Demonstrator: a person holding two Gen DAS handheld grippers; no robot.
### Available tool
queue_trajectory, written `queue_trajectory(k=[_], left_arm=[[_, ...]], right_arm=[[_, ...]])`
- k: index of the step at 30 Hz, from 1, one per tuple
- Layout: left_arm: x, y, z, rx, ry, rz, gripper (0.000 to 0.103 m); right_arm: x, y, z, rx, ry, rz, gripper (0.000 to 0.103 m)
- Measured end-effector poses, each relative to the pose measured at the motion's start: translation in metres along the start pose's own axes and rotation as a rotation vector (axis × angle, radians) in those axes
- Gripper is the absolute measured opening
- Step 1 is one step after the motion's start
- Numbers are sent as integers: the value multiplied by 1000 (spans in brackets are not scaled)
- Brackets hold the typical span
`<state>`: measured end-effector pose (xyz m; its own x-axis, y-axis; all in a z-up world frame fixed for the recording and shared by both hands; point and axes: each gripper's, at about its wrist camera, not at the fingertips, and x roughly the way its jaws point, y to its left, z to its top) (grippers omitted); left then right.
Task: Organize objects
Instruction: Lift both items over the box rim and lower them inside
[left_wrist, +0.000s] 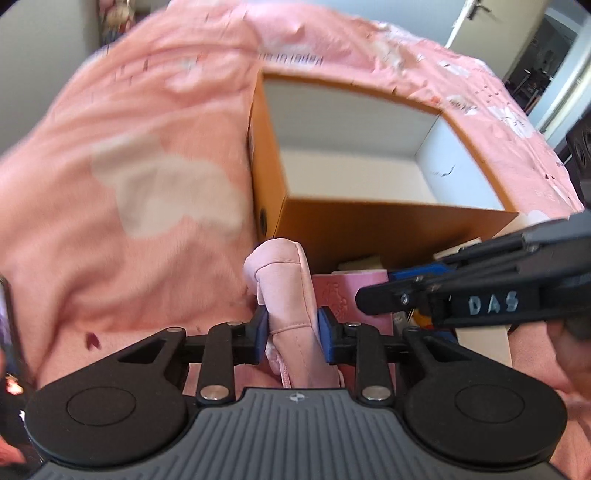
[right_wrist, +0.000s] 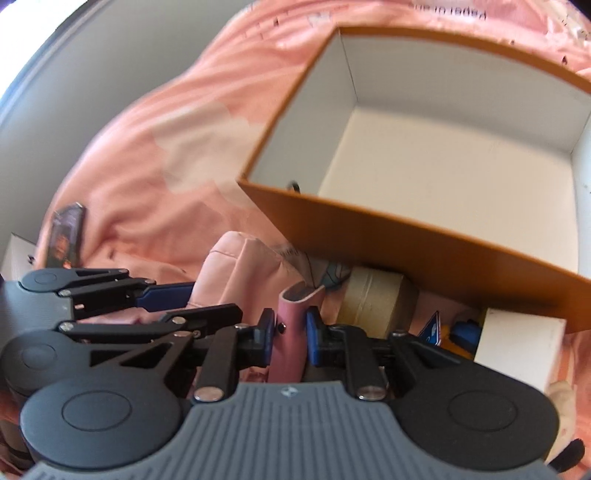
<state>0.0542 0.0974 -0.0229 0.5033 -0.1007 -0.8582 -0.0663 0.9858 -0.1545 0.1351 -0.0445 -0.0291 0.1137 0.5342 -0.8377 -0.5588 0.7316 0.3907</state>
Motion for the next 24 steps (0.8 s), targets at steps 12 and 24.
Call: queue_trajectory(k=[12, 24], left_arm=[[-58, -37, 49, 130, -210, 12, 29], [-17, -38, 132, 138, -293, 34, 25]], right_arm=[[-97, 7, 24, -22, -243, 35, 18], [-99, -48, 101, 76, -314, -36, 18]])
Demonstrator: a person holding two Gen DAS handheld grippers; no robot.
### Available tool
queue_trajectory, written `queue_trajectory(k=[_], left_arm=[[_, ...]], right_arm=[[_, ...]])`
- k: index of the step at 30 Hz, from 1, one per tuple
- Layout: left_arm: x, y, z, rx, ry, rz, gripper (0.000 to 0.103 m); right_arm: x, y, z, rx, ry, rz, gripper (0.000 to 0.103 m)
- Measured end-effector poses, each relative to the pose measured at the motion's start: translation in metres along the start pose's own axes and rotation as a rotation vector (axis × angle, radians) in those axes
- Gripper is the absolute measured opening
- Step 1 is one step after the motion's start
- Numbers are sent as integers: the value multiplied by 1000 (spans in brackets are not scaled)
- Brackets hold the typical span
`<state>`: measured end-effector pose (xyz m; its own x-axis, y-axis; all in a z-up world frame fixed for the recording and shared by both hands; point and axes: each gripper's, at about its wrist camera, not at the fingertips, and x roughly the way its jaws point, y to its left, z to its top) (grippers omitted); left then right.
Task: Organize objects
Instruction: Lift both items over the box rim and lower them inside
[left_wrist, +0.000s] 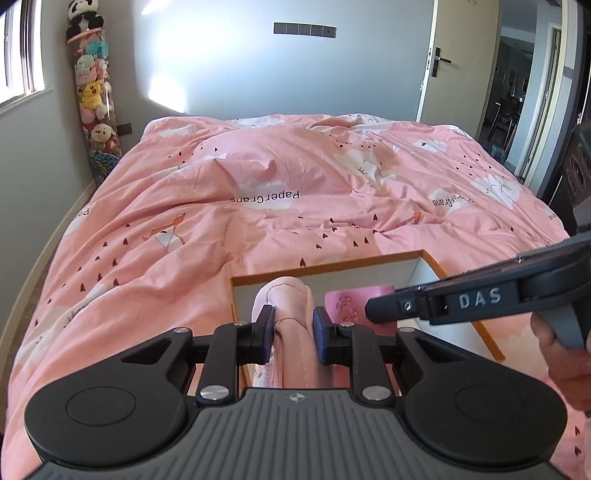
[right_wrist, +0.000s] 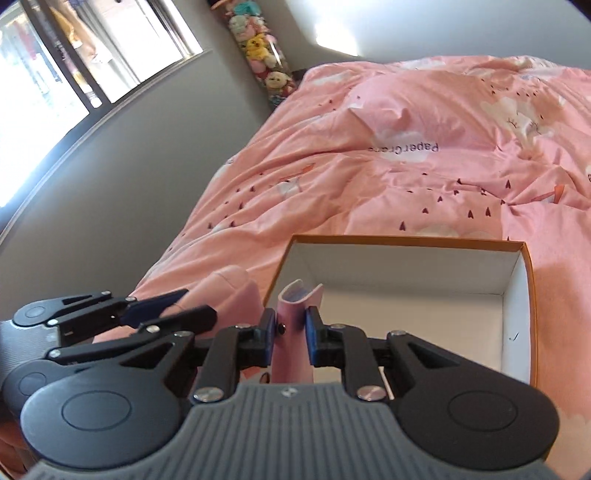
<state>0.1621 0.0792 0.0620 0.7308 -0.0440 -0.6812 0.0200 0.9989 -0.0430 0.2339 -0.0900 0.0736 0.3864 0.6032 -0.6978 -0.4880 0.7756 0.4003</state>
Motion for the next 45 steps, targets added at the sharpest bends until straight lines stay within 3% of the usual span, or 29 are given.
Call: queue_trajectory(k=[5, 12, 21, 29, 32, 35, 40, 45], left_arm=[[39, 0, 1, -4, 0, 15, 25], [93, 3, -8, 13, 59, 15, 25], [132, 4, -22, 72, 136, 34, 25], [138, -15, -28, 237, 111, 106, 28], [141, -16, -29, 280, 128, 114, 34], [146, -12, -33, 274, 157, 110, 39], [139, -5, -34, 260, 138, 104, 44], [121, 2, -29, 238, 105, 85, 47]], right_arm=[[37, -22, 15, 47, 38, -21, 18], [87, -48, 24, 99, 120, -36, 18], [132, -75, 33, 149, 189, -24, 17], [159, -80, 46, 203, 237, 34, 17], [167, -81, 48, 239, 234, 29, 17], [175, -79, 49, 256, 235, 36, 17], [183, -77, 47, 268, 235, 47, 18], [180, -78, 44, 303, 220, 84, 29]])
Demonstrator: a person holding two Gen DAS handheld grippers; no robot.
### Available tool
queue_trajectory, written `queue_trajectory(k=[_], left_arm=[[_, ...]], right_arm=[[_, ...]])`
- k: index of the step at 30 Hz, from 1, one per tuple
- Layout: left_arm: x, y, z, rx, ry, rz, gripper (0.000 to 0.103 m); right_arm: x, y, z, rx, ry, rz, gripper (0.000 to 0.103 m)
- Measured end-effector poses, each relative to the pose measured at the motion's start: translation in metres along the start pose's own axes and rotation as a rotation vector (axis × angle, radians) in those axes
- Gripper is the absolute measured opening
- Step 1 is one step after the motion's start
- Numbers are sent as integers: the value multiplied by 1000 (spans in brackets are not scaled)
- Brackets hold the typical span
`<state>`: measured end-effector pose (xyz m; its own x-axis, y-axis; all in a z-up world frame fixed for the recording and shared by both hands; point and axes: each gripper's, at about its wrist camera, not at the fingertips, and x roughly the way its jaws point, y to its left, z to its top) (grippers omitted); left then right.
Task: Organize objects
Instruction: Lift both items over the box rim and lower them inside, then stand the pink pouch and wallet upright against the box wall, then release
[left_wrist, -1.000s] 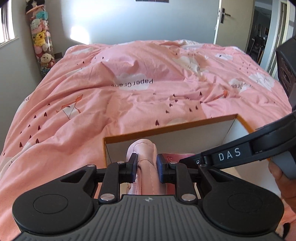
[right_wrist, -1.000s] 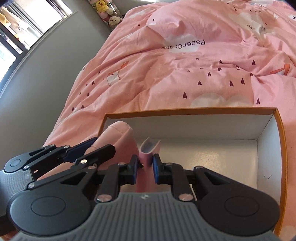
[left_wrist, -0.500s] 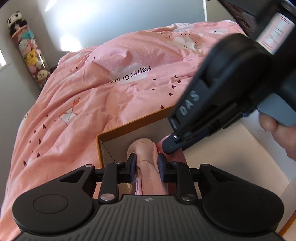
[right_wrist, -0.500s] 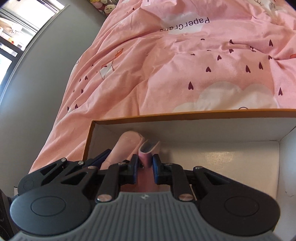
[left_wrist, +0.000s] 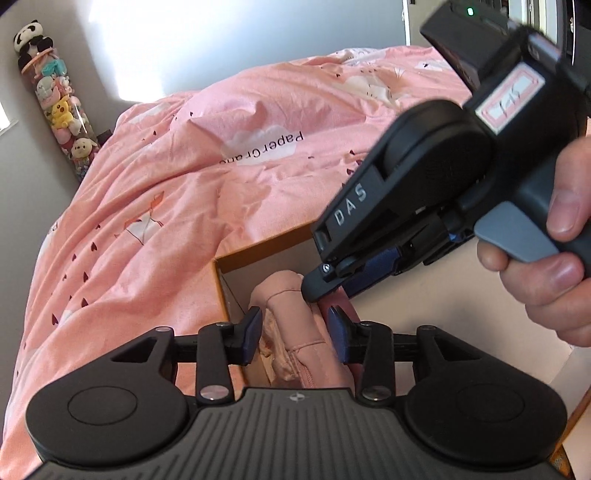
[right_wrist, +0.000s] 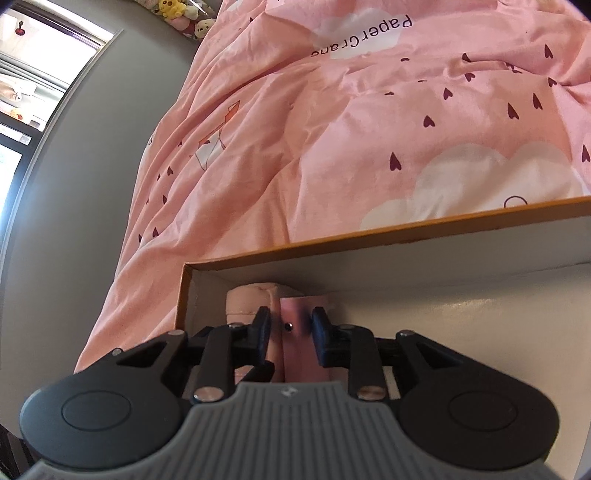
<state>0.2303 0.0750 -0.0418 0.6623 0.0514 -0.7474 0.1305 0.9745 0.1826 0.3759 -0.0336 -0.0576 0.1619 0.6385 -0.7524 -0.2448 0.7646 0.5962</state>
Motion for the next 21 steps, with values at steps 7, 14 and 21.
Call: queue_trajectory(k=[7, 14, 21], left_arm=[[-29, 12, -4, -23, -47, 9, 54], [-17, 23, -12, -75, 20, -4, 58], [4, 35, -15, -184, 84, -17, 50]], right_arm=[[-3, 0, -14, 24, 15, 51, 31], [10, 7, -20, 14, -1, 16, 30], [6, 10, -12, 34, -83, 19, 23]])
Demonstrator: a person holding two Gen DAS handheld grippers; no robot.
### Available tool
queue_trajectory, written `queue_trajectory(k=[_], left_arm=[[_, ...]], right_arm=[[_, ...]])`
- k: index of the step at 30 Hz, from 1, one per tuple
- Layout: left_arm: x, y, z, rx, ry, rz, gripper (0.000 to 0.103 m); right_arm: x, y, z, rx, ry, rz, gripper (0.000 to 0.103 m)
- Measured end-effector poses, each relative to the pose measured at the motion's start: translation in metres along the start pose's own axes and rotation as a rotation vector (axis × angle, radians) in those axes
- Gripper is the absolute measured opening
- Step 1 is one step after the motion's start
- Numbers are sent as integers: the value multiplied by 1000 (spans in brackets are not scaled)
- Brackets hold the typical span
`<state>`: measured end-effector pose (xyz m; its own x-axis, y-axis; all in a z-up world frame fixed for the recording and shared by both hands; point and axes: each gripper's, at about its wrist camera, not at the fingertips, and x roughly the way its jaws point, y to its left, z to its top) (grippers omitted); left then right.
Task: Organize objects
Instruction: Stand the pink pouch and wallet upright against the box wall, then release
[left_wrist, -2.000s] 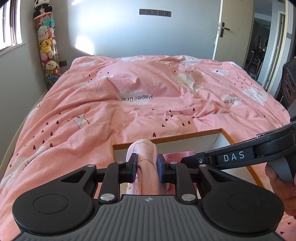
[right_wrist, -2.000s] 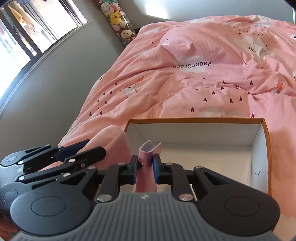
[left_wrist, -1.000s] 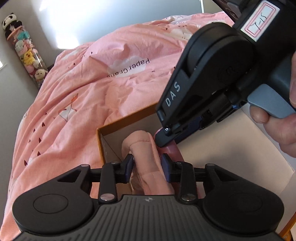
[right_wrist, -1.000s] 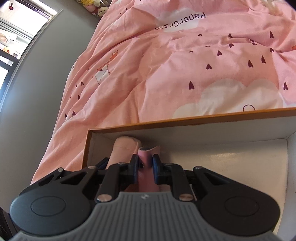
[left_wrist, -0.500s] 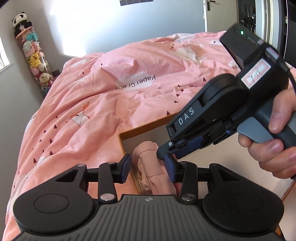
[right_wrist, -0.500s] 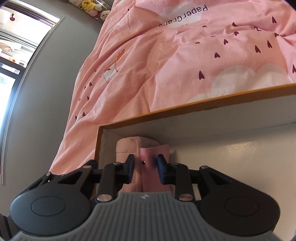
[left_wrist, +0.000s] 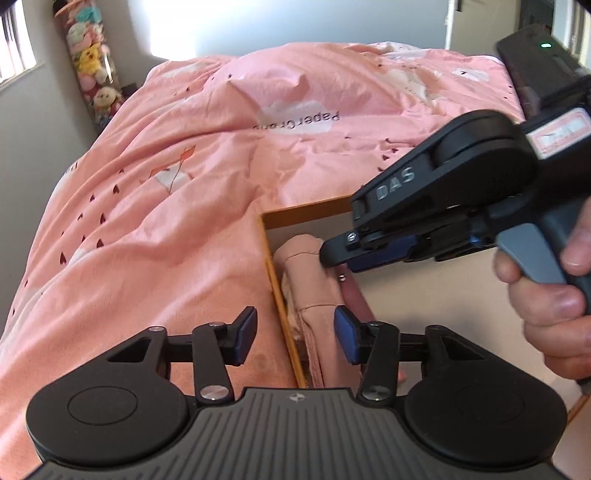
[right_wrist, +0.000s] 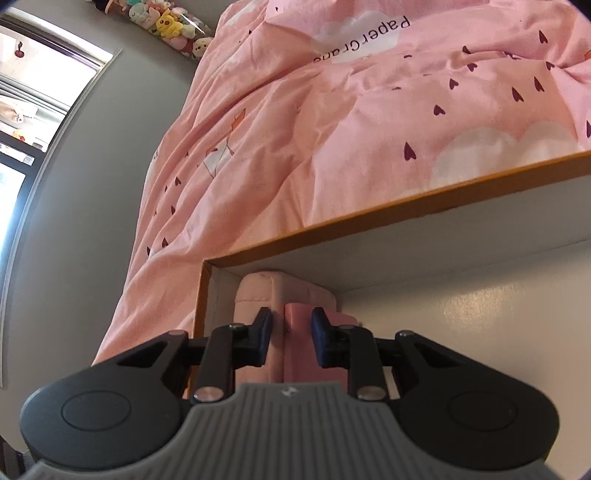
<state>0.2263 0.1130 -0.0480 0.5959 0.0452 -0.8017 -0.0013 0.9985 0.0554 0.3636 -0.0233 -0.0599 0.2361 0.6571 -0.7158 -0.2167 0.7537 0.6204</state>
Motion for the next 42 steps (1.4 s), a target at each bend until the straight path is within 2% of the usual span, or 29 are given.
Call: queue_trajectory(k=[1, 3, 8, 14, 18, 21, 22, 25, 30, 35, 42], left_arm=[[1, 3, 1, -17, 4, -18, 43], [1, 6, 2, -32, 14, -26, 36], [2, 0, 0, -21, 26, -8, 28], [2, 2, -2, -33, 27, -22, 24], [3, 4, -3, -50, 27, -31, 23], [2, 4, -3, -50, 22, -28, 23], [2, 4, -3, -54, 22, -27, 23], [3, 4, -4, -63, 22, -24, 23], [4, 7, -6, -85, 24, -27, 23], [2, 10, -5, -107, 22, -49, 24], [2, 12, -5, -132, 29, -62, 28]], right_arm=[[0, 1, 1, -2, 2, 0, 23], [0, 3, 0, -19, 20, -12, 24], [-13, 4, -12, -42, 37, -11, 26], [-8, 7, -32, -91, 88, -88, 26], [-5, 7, -33, -98, 40, -111, 23], [-10, 20, -28, -183, -52, -204, 18], [-8, 21, -24, -185, -35, -207, 18], [-1, 24, -23, -188, 8, -186, 18], [6, 31, -32, -231, 0, -197, 19], [0, 7, -24, -30, 80, -67, 20], [1, 3, -28, -13, 75, -25, 26]])
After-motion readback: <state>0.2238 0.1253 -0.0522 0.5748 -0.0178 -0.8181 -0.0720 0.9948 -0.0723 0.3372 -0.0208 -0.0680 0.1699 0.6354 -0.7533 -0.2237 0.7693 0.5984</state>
